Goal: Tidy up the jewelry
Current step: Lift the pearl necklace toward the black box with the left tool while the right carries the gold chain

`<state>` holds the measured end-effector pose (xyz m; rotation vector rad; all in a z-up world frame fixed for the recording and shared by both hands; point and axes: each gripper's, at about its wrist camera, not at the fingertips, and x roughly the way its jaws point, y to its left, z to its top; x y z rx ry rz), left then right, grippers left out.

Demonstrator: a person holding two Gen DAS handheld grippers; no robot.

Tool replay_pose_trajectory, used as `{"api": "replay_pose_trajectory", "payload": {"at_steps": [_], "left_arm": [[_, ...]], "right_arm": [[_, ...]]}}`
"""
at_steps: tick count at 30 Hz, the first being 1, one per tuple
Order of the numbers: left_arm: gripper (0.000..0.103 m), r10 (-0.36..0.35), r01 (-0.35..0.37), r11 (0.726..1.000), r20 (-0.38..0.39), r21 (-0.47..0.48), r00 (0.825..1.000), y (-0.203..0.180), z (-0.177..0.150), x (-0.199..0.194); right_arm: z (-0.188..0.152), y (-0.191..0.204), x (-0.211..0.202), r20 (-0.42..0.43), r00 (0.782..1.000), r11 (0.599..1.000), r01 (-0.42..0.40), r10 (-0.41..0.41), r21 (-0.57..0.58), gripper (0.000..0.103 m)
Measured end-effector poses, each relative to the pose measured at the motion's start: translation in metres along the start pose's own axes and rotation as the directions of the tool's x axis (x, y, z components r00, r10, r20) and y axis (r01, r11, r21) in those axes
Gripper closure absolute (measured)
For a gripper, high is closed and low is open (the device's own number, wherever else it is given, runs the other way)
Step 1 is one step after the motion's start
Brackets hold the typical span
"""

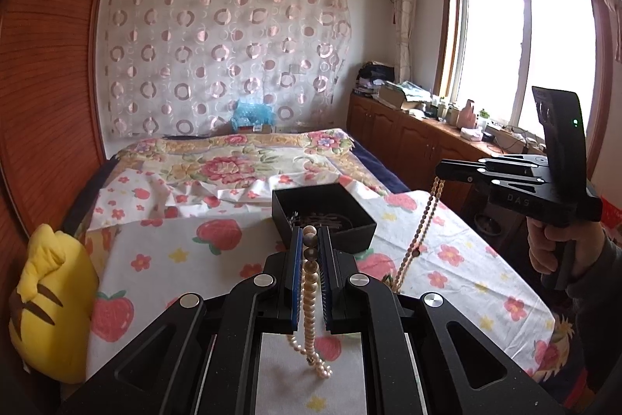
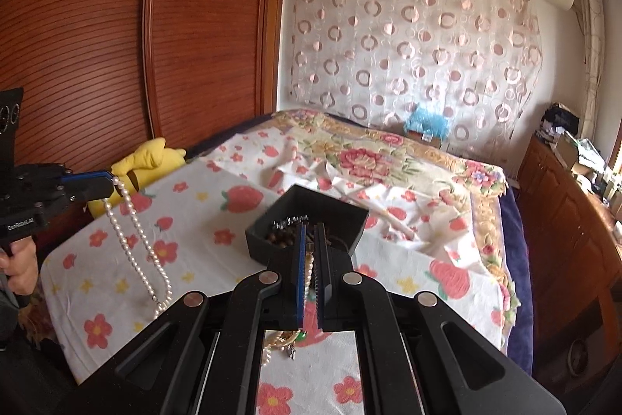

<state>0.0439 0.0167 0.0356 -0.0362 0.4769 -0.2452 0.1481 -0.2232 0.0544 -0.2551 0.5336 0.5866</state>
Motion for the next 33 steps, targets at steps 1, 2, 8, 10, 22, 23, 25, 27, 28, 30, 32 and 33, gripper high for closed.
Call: {"api": "replay_pose_trajectory", "payload": {"at_steps": [1,2,8,10,22,23,25,27,28,30,32,33], "left_arm": [[0.096,-0.002,0.002,1.0,0.006,0.0,1.0,0.0,0.004,0.0],[0.096,-0.004,0.004,1.0,0.009,-0.001,1.0,0.0,0.007,0.0],[0.096,-0.006,0.005,1.0,0.03,0.009,1.0,-0.003,0.025,0.003],[0.096,-0.005,0.005,1.0,0.037,0.017,0.999,-0.006,0.032,0.005],[0.096,0.016,-0.02,0.999,0.082,0.048,0.997,-0.013,0.061,0.015],[0.096,0.013,-0.017,0.999,0.084,0.047,0.996,-0.013,0.064,0.017],[0.096,0.01,-0.014,0.999,0.09,0.044,0.996,-0.013,0.069,0.022],[0.096,0.009,-0.012,0.999,0.091,0.041,0.996,-0.013,0.073,0.026],[0.096,0.006,-0.009,0.999,0.091,0.041,0.996,-0.014,0.077,0.028],[0.096,0.004,-0.008,0.999,0.094,0.045,0.996,-0.017,0.082,0.031],[0.096,0.002,-0.008,0.998,0.097,0.055,0.995,-0.02,0.089,0.035],[0.096,0.003,-0.009,0.998,0.099,0.061,0.995,-0.022,0.092,0.036]], "right_arm": [[0.004,-0.001,-0.003,0.008,1.0,1.0,0.002,-0.002,0.001,0.098],[0.006,-0.001,-0.004,0.012,1.0,1.0,0.002,-0.002,0.001,0.098],[0.024,-0.003,-0.015,0.046,0.999,1.0,0.012,-0.011,-0.007,0.098],[0.029,-0.004,-0.017,0.056,0.998,1.0,0.015,-0.014,-0.008,0.098],[0.056,-0.014,-0.012,0.075,0.995,0.998,0.058,-0.058,-0.001,0.098],[0.057,-0.016,-0.01,0.076,0.995,0.998,0.061,-0.061,0.001,0.098],[0.061,-0.018,-0.006,0.078,0.995,0.998,0.067,-0.067,0.006,0.098],[0.065,-0.023,0.0,0.077,0.994,0.997,0.073,-0.074,0.015,0.098],[0.067,-0.025,0.003,0.074,0.994,0.997,0.077,-0.078,0.019,0.098],[0.07,-0.028,0.009,0.068,0.994,0.996,0.081,-0.083,0.028,0.098],[0.074,-0.031,0.015,0.064,0.994,0.996,0.087,-0.089,0.032,0.098],[0.076,-0.032,0.017,0.064,0.994,0.995,0.089,-0.091,0.034,0.098]]}}
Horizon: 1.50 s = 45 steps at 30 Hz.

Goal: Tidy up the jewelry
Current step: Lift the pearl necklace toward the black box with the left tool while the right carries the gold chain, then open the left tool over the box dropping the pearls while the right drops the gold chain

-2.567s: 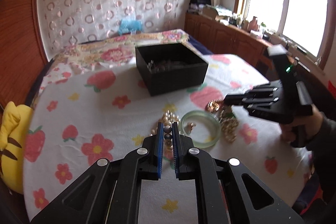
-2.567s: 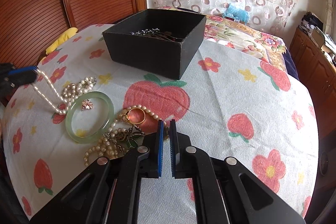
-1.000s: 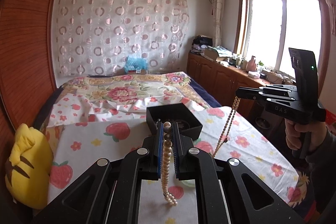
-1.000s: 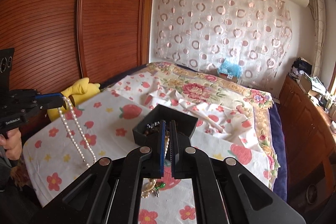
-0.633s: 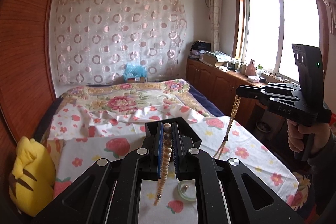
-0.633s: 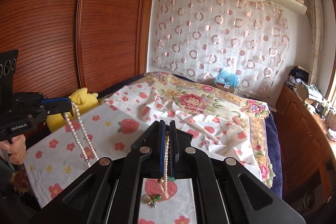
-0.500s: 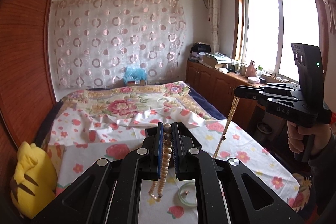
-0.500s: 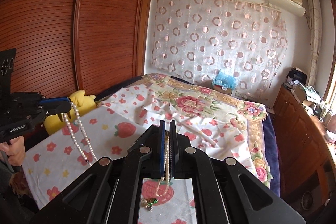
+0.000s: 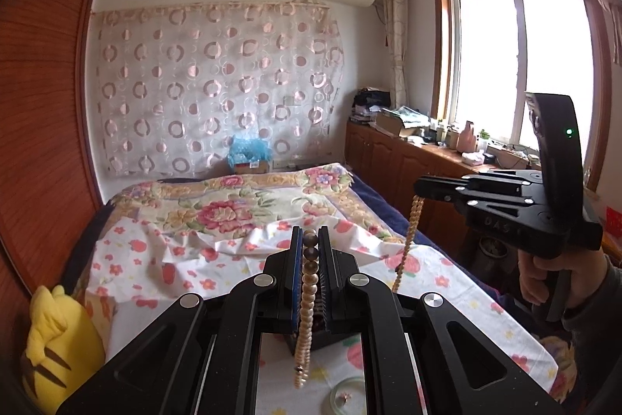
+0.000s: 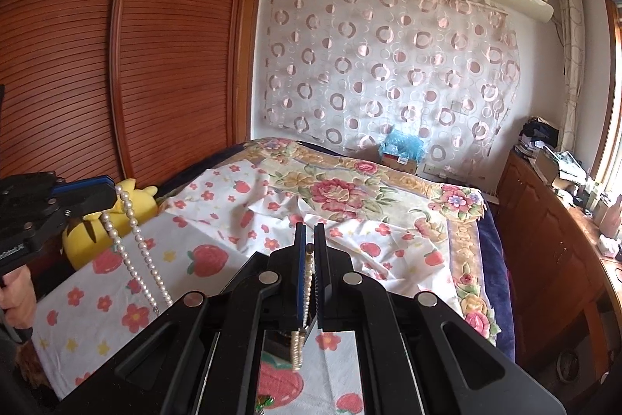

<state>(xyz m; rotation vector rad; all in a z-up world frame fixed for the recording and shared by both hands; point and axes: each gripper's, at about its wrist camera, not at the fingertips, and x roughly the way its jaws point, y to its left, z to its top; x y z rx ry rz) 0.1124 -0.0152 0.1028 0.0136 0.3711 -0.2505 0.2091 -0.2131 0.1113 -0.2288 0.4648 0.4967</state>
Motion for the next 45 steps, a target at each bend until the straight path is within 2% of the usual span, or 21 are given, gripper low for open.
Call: {"api": "replay_pose_trajectory", "payload": {"at_steps": [13,21,25,35,41,45], "left_arm": [[0.096,0.036,-0.037,0.999,0.016,0.015,0.999,-0.007,0.031,0.033],[0.096,0.04,-0.04,0.999,0.012,-0.027,0.999,0.0,0.031,0.06],[0.096,0.031,-0.032,0.999,-0.015,-0.034,0.999,0.003,0.024,0.076],[0.096,0.011,-0.02,0.997,-0.129,-0.071,0.992,0.021,-0.023,0.106],[0.096,0.001,-0.013,0.998,-0.169,-0.067,0.986,0.019,-0.045,0.112],[0.096,0.0,-0.014,0.997,-0.194,-0.071,0.981,0.022,-0.057,0.116]], "right_arm": [[0.017,-0.01,0.013,0.005,1.0,1.0,0.007,-0.007,0.013,0.098],[0.027,-0.018,0.018,0.022,1.0,1.0,0.0,0.0,0.01,0.098],[0.029,-0.021,0.019,0.03,1.0,1.0,-0.003,0.002,0.013,0.098],[0.038,-0.019,0.028,0.058,0.998,0.997,-0.035,0.031,0.063,0.098],[0.029,-0.011,0.045,0.035,0.999,0.996,-0.039,0.036,0.079,0.098],[0.015,-0.006,0.062,-0.009,0.999,0.997,-0.03,0.03,0.076,0.098]]}}
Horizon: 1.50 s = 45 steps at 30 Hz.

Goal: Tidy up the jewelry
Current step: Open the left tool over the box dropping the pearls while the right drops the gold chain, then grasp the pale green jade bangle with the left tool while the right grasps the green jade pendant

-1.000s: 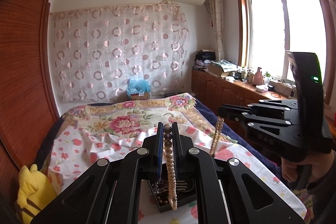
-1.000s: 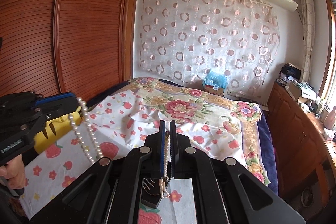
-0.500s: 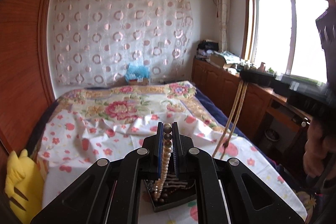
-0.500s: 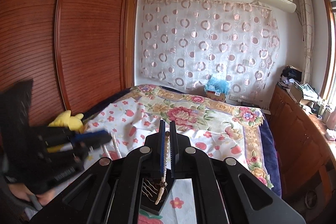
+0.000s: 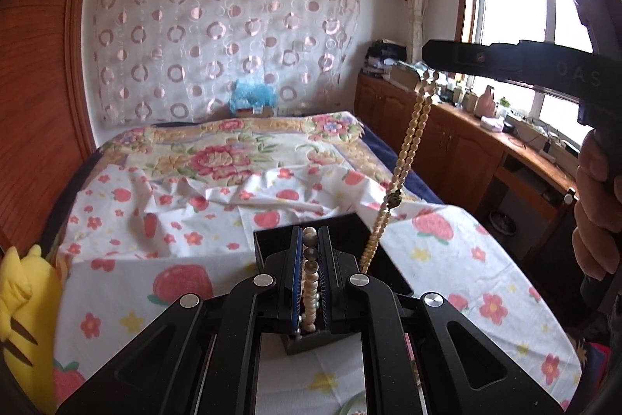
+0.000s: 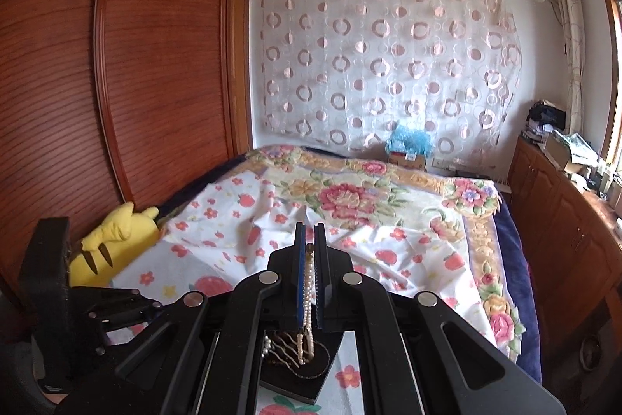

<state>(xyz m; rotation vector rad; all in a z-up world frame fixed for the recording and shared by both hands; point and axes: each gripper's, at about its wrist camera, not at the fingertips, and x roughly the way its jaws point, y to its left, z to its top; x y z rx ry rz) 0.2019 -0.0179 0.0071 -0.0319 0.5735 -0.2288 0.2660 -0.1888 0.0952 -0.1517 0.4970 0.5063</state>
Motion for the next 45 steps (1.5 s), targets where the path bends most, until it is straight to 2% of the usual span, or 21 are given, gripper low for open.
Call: {"api": "replay_pose_trajectory", "payload": {"at_steps": [5,7,13,17,19,28,32,34,37,45], "left_arm": [[0.092,0.001,-0.002,1.0,-0.021,-0.007,1.0,0.004,-0.015,0.001],[0.082,0.006,-0.006,1.0,-0.023,-0.004,1.0,0.005,-0.02,-0.003],[0.073,0.026,-0.026,1.0,-0.04,0.016,0.999,0.007,-0.04,-0.013],[0.071,0.022,-0.022,1.0,-0.063,0.011,0.998,0.01,-0.053,-0.017],[0.057,0.025,-0.024,1.0,-0.078,0.021,0.997,0.008,-0.061,-0.018],[0.024,-0.002,0.013,0.997,-0.146,0.075,0.989,-0.006,-0.089,-0.018],[0.019,-0.026,0.046,0.994,-0.195,0.1,0.981,-0.016,-0.103,-0.013],[0.018,-0.034,0.06,0.992,-0.22,0.113,0.975,-0.021,-0.109,-0.009],[0.018,-0.043,0.078,0.988,-0.251,0.132,0.967,-0.029,-0.118,-0.006],[0.018,-0.073,0.125,0.98,-0.304,0.154,0.95,-0.049,-0.13,0.003]], "right_arm": [[-0.031,0.003,0.029,-0.089,0.996,1.0,-0.008,0.008,0.006,0.098],[-0.047,0.006,0.04,-0.126,0.992,1.0,-0.015,0.017,0.012,0.098],[-0.07,0.012,0.049,-0.163,0.986,0.999,-0.031,0.033,0.018,0.098],[-0.075,0.012,0.045,-0.163,0.986,0.999,-0.036,0.038,0.017,0.097],[-0.079,0.013,0.042,-0.164,0.986,0.999,-0.039,0.04,0.012,0.097],[-0.142,0.013,0.01,-0.195,0.98,0.999,-0.04,0.037,-0.012,0.097],[-0.17,0.008,0.005,-0.224,0.974,0.999,-0.034,0.029,-0.016,0.094],[-0.183,0.004,0.004,-0.239,0.97,0.999,-0.034,0.033,0.0,0.088],[-0.196,0.0,0.002,-0.251,0.967,0.999,-0.035,0.04,0.023,0.088],[-0.207,0.002,-0.003,-0.265,0.963,0.998,-0.046,0.053,0.031,0.087]]}}
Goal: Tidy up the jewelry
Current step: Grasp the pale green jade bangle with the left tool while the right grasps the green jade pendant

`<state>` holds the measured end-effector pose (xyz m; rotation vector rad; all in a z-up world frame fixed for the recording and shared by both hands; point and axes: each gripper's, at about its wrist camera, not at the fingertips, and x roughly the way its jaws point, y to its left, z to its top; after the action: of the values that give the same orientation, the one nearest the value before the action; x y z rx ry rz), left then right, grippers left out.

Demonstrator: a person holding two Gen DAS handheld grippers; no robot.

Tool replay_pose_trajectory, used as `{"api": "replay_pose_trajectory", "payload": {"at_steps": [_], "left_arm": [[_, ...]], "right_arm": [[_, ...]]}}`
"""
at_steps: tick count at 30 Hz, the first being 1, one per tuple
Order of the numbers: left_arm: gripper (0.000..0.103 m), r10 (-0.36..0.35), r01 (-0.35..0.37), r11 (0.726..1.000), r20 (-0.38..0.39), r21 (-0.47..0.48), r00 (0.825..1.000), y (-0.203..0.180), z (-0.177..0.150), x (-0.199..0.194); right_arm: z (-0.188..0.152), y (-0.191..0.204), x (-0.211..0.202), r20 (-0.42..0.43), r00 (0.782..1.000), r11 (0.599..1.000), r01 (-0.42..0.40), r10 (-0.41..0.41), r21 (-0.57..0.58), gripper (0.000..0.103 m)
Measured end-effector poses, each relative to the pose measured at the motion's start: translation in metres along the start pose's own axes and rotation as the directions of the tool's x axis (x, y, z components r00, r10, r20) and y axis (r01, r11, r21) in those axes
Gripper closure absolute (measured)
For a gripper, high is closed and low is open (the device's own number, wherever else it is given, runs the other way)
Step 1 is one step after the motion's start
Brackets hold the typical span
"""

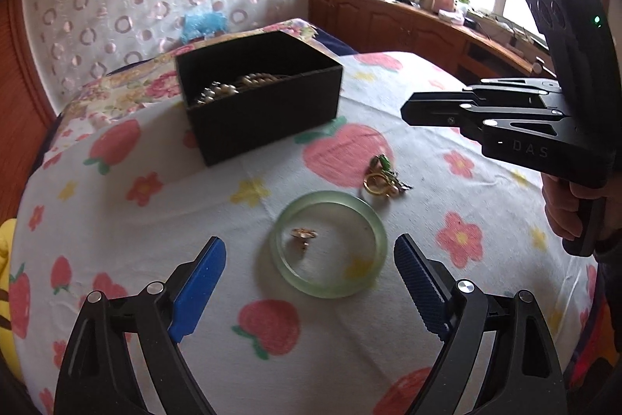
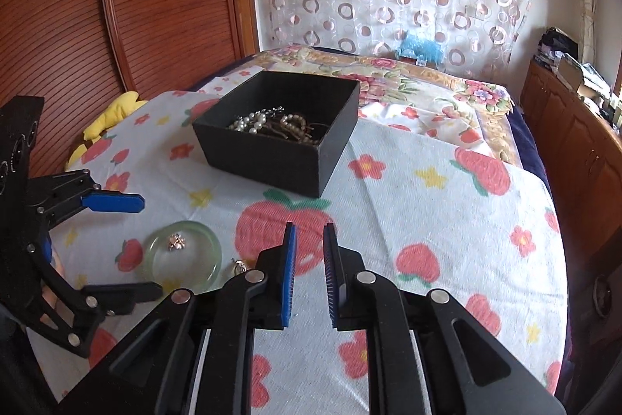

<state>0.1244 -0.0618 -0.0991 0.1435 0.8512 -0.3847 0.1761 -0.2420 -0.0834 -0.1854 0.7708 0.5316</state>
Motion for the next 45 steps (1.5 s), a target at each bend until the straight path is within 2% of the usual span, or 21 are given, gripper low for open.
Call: {"api": "replay_pose_trajectory", "payload": {"at_steps": [12,14,24,26,28,35,37,38,45], "left_arm": [[0.018,0.026,-0.025,0.999,-0.06,0.02,0.998,-0.006,0.0,0.02],[0.018,0.045,-0.043,0.998,-0.056,0.038,0.997,-0.009,-0.001,0.021],[0.018,0.039,-0.037,0.999,-0.051,0.038,0.998,-0.009,-0.003,0.019],[0.024,0.032,-0.03,0.999,-0.045,0.039,0.999,-0.009,-0.004,0.018],[0.035,0.033,-0.032,0.999,-0.033,0.04,0.999,-0.01,-0.004,0.014],[0.036,0.025,-0.025,1.0,0.0,-0.001,1.0,-0.003,-0.005,0.003],[0.036,0.022,-0.021,1.0,0.022,-0.021,1.0,0.001,-0.006,-0.006],[0.036,0.021,-0.02,0.999,0.03,-0.029,0.999,0.003,-0.006,-0.009],[0.036,0.031,-0.029,0.999,0.064,-0.042,0.997,0.009,-0.011,-0.024]], "right_arm": [[-0.015,0.003,0.005,-0.025,1.0,1.0,0.003,-0.003,0.007,0.087],[-0.017,0.002,0.006,-0.027,1.0,1.0,0.003,-0.003,0.007,0.087],[-0.021,0.0,0.005,-0.032,0.999,1.0,0.018,-0.018,0.0,0.087],[-0.021,0.001,0.005,-0.033,0.999,1.0,0.016,-0.016,0.0,0.087],[-0.02,0.002,0.005,-0.032,0.999,1.0,0.01,-0.01,0.004,0.087],[-0.016,0.004,0.004,-0.028,1.0,1.0,-0.011,0.011,0.014,0.087],[-0.014,0.005,0.005,-0.025,1.0,1.0,-0.015,0.015,0.013,0.077],[-0.013,0.006,0.005,-0.021,1.0,1.0,-0.019,0.019,0.012,0.066],[-0.004,0.008,0.022,-0.069,0.996,0.998,-0.048,0.05,0.034,0.065]]}}
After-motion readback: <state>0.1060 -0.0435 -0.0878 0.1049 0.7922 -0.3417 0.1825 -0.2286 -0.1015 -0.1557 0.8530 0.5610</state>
